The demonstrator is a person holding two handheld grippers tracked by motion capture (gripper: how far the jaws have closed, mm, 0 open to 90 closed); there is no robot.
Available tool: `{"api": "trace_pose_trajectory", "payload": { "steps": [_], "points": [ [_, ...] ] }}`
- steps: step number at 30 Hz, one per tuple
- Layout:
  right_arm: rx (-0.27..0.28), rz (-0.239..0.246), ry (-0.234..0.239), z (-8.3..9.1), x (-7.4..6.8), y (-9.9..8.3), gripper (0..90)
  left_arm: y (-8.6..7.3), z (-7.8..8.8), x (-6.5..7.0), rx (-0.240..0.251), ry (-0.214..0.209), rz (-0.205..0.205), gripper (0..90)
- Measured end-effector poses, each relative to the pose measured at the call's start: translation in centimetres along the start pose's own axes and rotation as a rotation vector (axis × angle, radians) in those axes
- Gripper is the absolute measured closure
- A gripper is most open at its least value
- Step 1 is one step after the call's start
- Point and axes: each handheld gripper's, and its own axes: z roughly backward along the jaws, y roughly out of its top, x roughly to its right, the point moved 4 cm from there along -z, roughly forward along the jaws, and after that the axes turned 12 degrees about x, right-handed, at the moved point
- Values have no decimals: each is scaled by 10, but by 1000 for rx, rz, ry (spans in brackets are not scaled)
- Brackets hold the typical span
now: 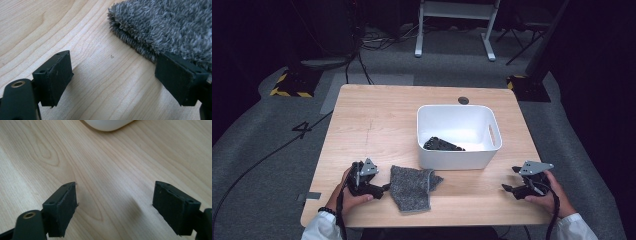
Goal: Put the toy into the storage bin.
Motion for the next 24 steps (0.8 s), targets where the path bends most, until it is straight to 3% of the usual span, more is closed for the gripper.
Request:
{"api": "trace_pose_trajectory", "payload": {
  "steps": [9, 13, 24],
  "points": [
    [49, -101, -13, 7, 5, -18, 187, 0, 0, 0, 0, 0, 0, 146],
    [108, -172, -16, 9, 6, -28, 173, 0, 0, 0, 0, 0, 0, 146],
    [109, -181, -31, 11, 6, -30, 161, 0, 0, 0, 0, 3, 0, 146]
  ]
}}
